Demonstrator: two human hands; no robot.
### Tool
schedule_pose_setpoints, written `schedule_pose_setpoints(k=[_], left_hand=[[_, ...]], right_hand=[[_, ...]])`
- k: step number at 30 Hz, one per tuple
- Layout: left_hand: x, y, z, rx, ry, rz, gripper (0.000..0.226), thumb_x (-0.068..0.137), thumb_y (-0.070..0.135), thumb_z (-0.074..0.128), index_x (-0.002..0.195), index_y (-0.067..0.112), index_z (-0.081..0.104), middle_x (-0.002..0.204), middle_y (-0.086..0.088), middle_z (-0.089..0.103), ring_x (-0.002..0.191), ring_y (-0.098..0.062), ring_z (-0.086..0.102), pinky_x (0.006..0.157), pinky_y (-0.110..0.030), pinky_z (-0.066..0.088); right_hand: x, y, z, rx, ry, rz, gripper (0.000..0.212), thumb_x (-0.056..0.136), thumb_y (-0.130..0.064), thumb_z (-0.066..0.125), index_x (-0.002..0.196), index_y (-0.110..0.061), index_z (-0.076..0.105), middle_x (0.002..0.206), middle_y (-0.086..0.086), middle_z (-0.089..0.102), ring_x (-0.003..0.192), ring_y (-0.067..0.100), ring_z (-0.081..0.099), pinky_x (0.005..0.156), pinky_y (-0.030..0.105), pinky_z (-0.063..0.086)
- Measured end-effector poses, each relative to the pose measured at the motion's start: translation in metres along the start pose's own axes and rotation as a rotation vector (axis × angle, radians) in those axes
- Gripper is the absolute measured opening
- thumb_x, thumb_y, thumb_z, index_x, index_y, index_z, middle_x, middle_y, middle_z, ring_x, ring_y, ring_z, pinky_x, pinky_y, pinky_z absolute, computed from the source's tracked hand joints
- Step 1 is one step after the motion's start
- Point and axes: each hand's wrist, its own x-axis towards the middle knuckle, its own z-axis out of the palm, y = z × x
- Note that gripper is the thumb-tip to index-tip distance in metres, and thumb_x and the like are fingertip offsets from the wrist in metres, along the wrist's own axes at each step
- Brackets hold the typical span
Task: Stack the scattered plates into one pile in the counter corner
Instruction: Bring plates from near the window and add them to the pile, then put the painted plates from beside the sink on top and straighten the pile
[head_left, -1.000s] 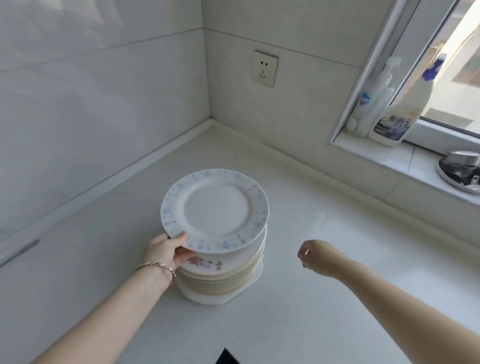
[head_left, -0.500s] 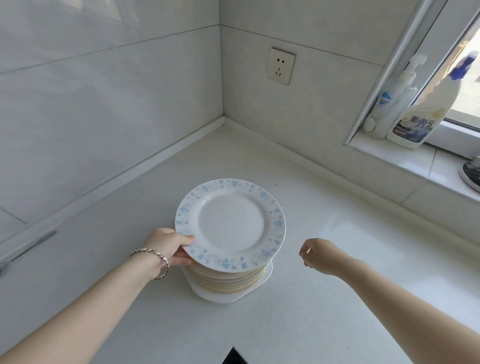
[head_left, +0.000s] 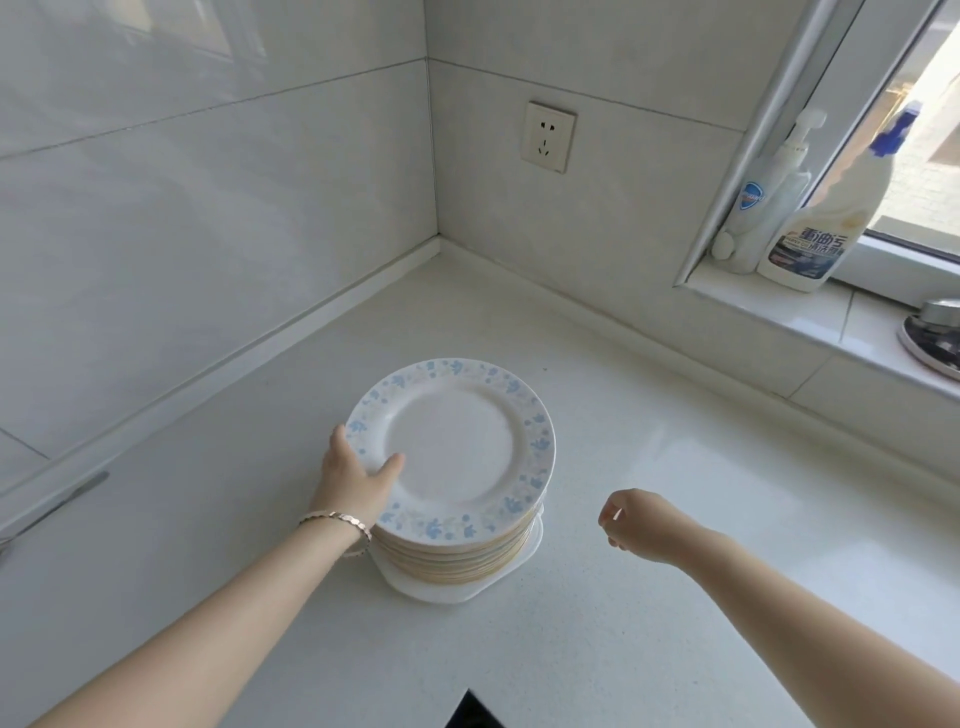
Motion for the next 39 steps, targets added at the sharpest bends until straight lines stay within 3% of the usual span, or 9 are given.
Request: schedule_pose_setpoints(k=[7,10,12,15,17,19,29,32,39], left_hand=[[-0.003,0.002,0.013,0.214,0.079,0.015,0.080,0.091,0.031,0.053,0.148,-0.001,0.007,0.157,-0.024,0.005,0.147,-0.034,0.006,0.118,-0.043,0.012],[-0.012,0.026,0.022,0.338,0.096,0.165,0.068,0.093,0.031,0.050,0.146,0.003,0.021,0.157,-0.023,0.005,0.147,-0.036,0.000,0.118,-0.048,0.004],[-0.018,0.045,0.035,0.368,0.107,0.423,0.048,0.090,0.023,0.052,0.132,0.001,0.046,0.149,-0.025,0.028,0.143,-0.041,0.019,0.115,-0.054,0.012],[-0.036,0.086,0.065,0.260,-0.131,0.643,0.021,0.086,0.010,0.050,0.097,0.006,0.067,0.097,-0.012,0.067,0.098,-0.020,0.062,0.091,-0.028,0.046],[-0.054,0.115,0.093,0.179,-0.445,0.564,0.020,0.088,0.010,0.049,0.076,0.020,0.062,0.061,0.002,0.062,0.053,0.004,0.056,0.058,-0.014,0.043],[-0.073,0.136,0.129,0.153,-0.637,0.533,0.028,0.088,0.012,0.049,0.063,0.025,0.052,0.049,0.008,0.055,0.041,0.002,0.049,0.048,-0.015,0.038],[-0.215,0.160,0.302,0.630,-1.063,0.773,0.016,0.085,0.010,0.038,0.082,0.019,0.051,0.086,-0.004,0.061,0.088,-0.025,0.063,0.084,-0.034,0.052],[-0.275,0.161,0.347,0.698,-1.124,0.836,0.017,0.086,0.010,0.038,0.080,0.019,0.052,0.087,-0.003,0.061,0.100,-0.027,0.065,0.089,-0.036,0.053],[-0.412,0.164,0.450,0.793,-1.210,0.888,0.019,0.086,0.006,0.038,0.086,0.015,0.055,0.086,-0.007,0.061,0.083,-0.023,0.059,0.081,-0.030,0.050]], right_hand=[[-0.004,0.012,-0.001,0.006,0.008,0.057,0.014,0.090,-0.019,0.042,0.089,-0.022,0.056,0.092,-0.002,0.063,0.081,0.016,0.059,0.068,0.025,0.046],[-0.009,0.021,-0.002,0.037,0.022,0.090,0.014,0.089,-0.019,0.042,0.087,-0.024,0.055,0.089,-0.004,0.064,0.081,0.016,0.061,0.065,0.024,0.045],[-0.016,0.030,-0.005,0.054,0.037,0.120,0.015,0.089,-0.020,0.041,0.087,-0.024,0.055,0.088,-0.005,0.063,0.080,0.016,0.060,0.063,0.024,0.044],[-0.033,0.052,-0.008,0.109,0.077,0.182,0.015,0.088,-0.019,0.041,0.087,-0.025,0.054,0.087,-0.005,0.063,0.078,0.016,0.060,0.057,0.021,0.041],[-0.047,0.070,-0.007,0.156,0.108,0.229,0.015,0.088,-0.018,0.041,0.087,-0.024,0.054,0.088,-0.005,0.063,0.073,0.015,0.058,0.054,0.019,0.040],[-0.066,0.091,-0.005,0.210,0.141,0.273,0.014,0.089,-0.018,0.041,0.088,-0.023,0.054,0.091,-0.003,0.061,0.070,0.015,0.055,0.053,0.020,0.040],[-0.219,0.250,0.027,0.423,0.305,0.641,0.015,0.092,-0.018,0.043,0.096,-0.021,0.057,0.114,0.006,0.067,0.082,0.017,0.049,0.053,0.015,0.033],[-0.271,0.303,0.046,0.491,0.344,0.765,0.023,0.091,-0.017,0.042,0.104,-0.017,0.062,0.114,0.006,0.066,0.084,0.017,0.050,0.068,0.023,0.038],[-0.386,0.447,0.095,0.676,0.505,1.116,0.028,0.088,-0.012,0.043,0.107,-0.009,0.064,0.114,0.009,0.065,0.100,0.027,0.058,0.078,0.027,0.045]])
